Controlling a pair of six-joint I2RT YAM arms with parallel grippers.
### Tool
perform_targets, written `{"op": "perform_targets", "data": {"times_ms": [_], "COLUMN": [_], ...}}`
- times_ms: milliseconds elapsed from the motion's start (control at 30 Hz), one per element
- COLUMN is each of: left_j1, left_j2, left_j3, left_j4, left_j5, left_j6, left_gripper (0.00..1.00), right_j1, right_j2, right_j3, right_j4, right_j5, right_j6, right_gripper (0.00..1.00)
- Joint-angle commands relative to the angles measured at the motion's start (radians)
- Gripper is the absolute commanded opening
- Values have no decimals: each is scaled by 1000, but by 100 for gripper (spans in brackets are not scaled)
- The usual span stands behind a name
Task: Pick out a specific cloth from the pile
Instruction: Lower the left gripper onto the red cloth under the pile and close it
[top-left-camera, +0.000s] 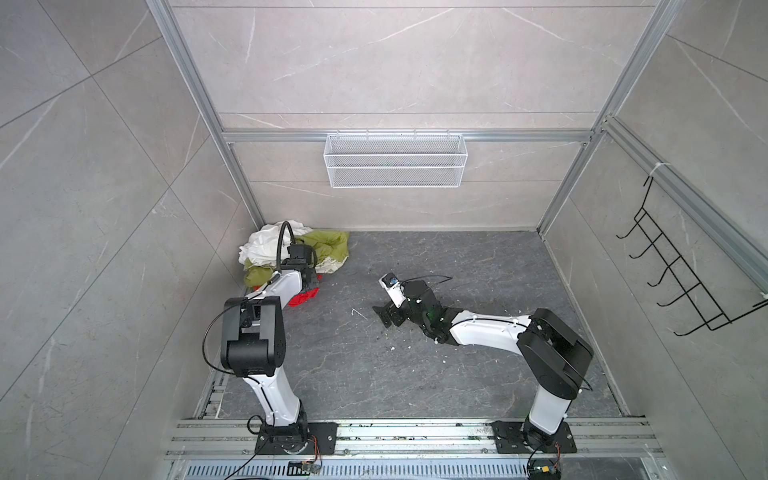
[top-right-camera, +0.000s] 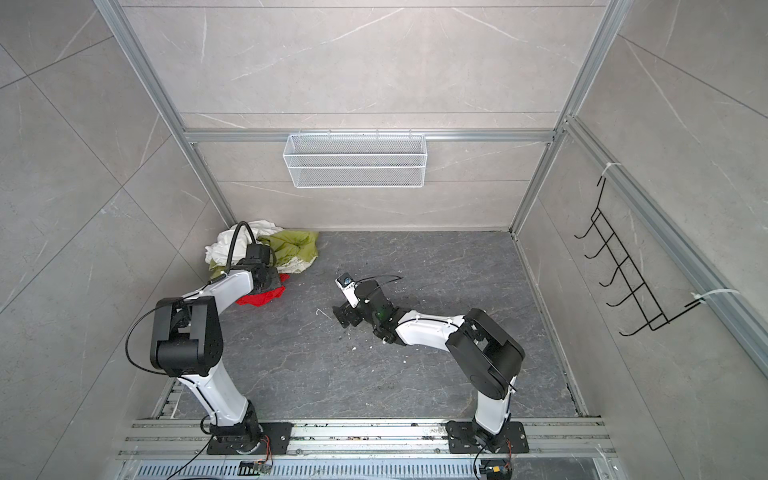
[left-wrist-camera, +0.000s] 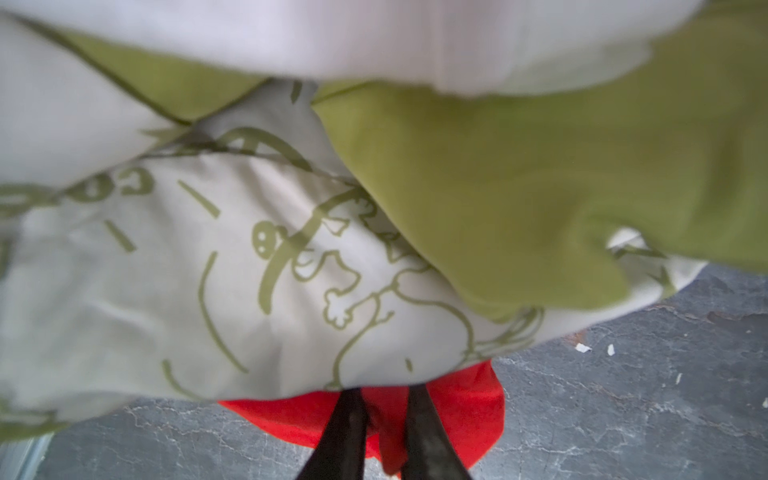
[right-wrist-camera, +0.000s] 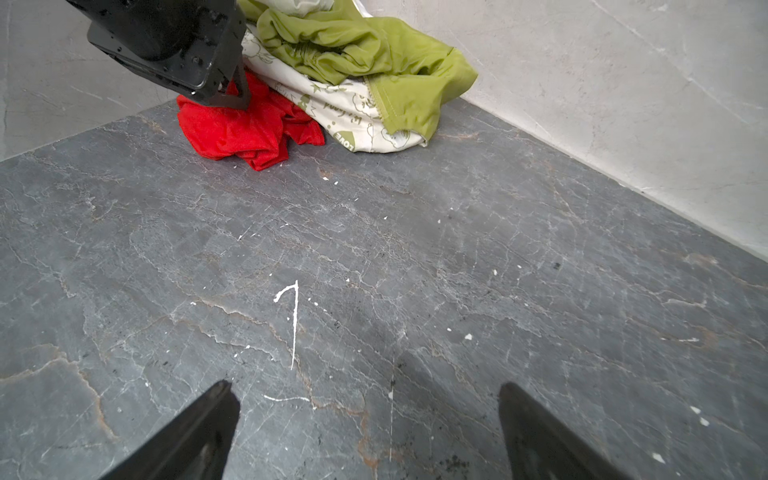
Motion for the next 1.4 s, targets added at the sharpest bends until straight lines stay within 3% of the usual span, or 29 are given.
{"op": "perform_targets", "data": {"times_ms": [0,367,1367], "left_j1": [-1,-3,-5], "left_j2": [-46,-100,-247], "left_j3": [31,33,-91], "left_j4": [-5,-32,-28], "left_j5": [-9,-15,-13], "left_j6": [7,10,-41], "left_gripper": [14,2,0], "right_j1": [6,8,15], "right_j2": [11,-3,-35], "right_j3": [22,6,-22], "right_j4": [-17,-14,-1], "right_j5": [-6,-1,16], "right_j6": [19,31,45], "right_gripper": [100,100,100]}}
